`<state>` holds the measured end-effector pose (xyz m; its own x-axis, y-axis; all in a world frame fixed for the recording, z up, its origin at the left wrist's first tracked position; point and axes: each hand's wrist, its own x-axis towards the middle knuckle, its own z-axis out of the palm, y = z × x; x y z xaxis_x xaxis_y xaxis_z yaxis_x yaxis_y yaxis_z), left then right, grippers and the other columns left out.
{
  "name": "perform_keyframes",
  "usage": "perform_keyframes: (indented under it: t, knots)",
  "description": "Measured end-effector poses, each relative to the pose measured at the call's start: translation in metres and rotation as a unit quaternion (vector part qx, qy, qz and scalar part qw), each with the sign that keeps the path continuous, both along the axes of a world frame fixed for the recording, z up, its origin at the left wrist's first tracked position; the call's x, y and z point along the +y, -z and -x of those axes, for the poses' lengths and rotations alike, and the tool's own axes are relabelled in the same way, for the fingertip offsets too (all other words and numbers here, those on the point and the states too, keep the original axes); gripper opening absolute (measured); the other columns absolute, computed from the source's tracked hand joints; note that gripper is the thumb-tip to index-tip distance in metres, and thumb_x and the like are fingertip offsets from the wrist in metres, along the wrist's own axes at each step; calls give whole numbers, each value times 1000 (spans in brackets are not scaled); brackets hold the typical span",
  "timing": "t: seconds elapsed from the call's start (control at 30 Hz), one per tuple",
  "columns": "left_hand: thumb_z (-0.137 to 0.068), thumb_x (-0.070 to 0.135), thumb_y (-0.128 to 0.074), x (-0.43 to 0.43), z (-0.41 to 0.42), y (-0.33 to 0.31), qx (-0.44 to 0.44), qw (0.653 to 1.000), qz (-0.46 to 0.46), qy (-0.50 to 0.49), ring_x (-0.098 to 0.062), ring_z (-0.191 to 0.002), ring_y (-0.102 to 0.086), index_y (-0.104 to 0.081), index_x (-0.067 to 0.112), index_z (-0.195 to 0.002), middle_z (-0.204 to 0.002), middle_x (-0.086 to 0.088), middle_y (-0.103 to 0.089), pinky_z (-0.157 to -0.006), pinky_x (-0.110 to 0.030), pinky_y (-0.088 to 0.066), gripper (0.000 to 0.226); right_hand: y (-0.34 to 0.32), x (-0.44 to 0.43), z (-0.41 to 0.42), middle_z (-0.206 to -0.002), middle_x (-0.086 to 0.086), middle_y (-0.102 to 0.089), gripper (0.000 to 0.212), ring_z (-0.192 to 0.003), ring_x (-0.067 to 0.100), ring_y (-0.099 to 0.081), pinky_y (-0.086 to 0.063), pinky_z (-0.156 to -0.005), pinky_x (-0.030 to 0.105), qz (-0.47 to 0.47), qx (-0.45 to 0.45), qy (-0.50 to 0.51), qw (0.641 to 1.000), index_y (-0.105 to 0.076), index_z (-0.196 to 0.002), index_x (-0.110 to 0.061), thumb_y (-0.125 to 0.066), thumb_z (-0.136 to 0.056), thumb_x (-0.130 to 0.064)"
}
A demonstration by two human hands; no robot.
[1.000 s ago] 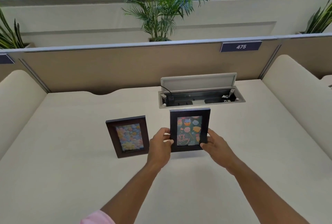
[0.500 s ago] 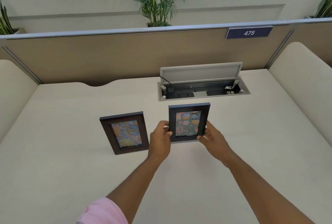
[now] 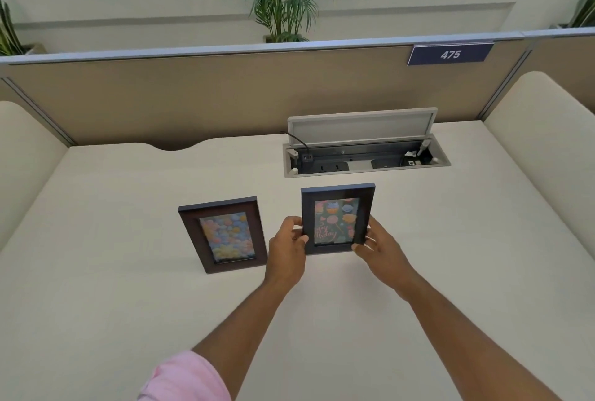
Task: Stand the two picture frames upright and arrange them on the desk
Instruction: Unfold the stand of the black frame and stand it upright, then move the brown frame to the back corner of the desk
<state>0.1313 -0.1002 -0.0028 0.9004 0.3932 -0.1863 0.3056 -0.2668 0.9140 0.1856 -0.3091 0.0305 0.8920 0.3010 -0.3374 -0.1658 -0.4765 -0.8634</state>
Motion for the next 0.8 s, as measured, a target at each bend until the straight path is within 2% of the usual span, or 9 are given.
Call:
perform_keyframes:
  t: [0.07, 0.13, 0.2, 0.27, 0.33, 0.47, 0.63, 0.73, 0.8]
  knots:
    - [-107, 5, -54, 0, 2, 1, 1, 1000, -3, 1, -31, -113, -71, -58, 16, -131, -122, -15, -75, -77, -27, -57, 27, 0, 0, 2, -143, -8, -58, 69, -133, 18, -55, -49, -108, 40, 4, 9, 3, 1000, -34, -156, -38, -62, -100, -10]
    - [-107, 8, -54, -1, 6, 1, 5, 1000, -7, -1, -29, -116, -70, -57, 17, -137, -127, -13, -74, -88, -33, -62, 31, 1, 0, 4, -144, -7, -58, 71, -134, 18, -54, -47, -110, 42, 12, 21, -2, 1000, -29, -159, -38, -62, -100, -14]
    - [-108, 9, -53, -3, 13, 2, 8, 1000, 0, -2, -26, -119, -69, -55, 18, -143, -130, -13, -73, -98, -37, -61, 37, 2, 0, 7, -152, -2, -54, 76, -141, 21, -50, -44, -114, 45, 26, 42, 1, 999, -19, -163, -31, -62, -102, -21]
    - [-108, 7, -53, -4, 20, 4, 11, 1000, 13, -2, -22, -119, -67, -53, 18, -147, -133, -12, -71, -98, -31, -56, 41, 2, 0, 11, -160, 1, -45, 79, -147, 23, -44, -39, -116, 44, 38, 58, 12, 998, -11, -165, -21, -60, -103, -23]
    - [-108, 9, -52, -5, 29, 7, 11, 1000, 10, 1, -20, -122, -66, -51, 17, -150, -137, -10, -69, -102, -28, -54, 43, 3, -1, 15, -165, 2, -37, 80, -150, 22, -39, -36, -118, 41, 40, 64, 18, 997, -10, -165, -18, -61, -103, -22]
    - [-107, 20, -55, -4, 47, 9, 6, 1000, -3, 10, -18, -130, -64, -49, 14, -154, -145, -7, -66, -112, -34, -52, 47, 6, -5, 25, -169, 4, -30, 77, -155, 20, -31, -32, -119, 36, 60, 57, 19, 996, -16, -163, -10, -62, -102, -21]
    - [-108, 18, -55, 1, 73, 12, 30, 999, -1, 24, -12, -140, -57, -48, 13, -155, -154, -2, -59, -114, -19, -41, 48, 8, -8, 43, -170, 4, -26, 81, -156, 21, -29, -30, -125, 39, 93, 42, 29, 994, -14, -165, -13, -63, -101, -26]
    - [-109, 16, -52, 4, 91, 12, 44, 998, -21, 27, -5, -138, -53, -48, 12, -156, -155, 1, -58, -107, -1, -37, 47, 6, -3, 56, -167, 10, -33, 79, -153, 26, -34, -32, -122, 39, 139, 23, 41, 989, -20, -163, -11, -63, -100, -29]
    - [-109, 15, -53, 7, 102, 14, 44, 999, -3, 13, -7, -139, -54, -48, 13, -156, -155, 1, -58, -114, -9, -39, 47, 4, 2, 67, -166, 12, -33, 77, -153, 28, -33, -30, -122, 39, 166, 16, 40, 985, -23, -162, -8, -63, -100, -32]
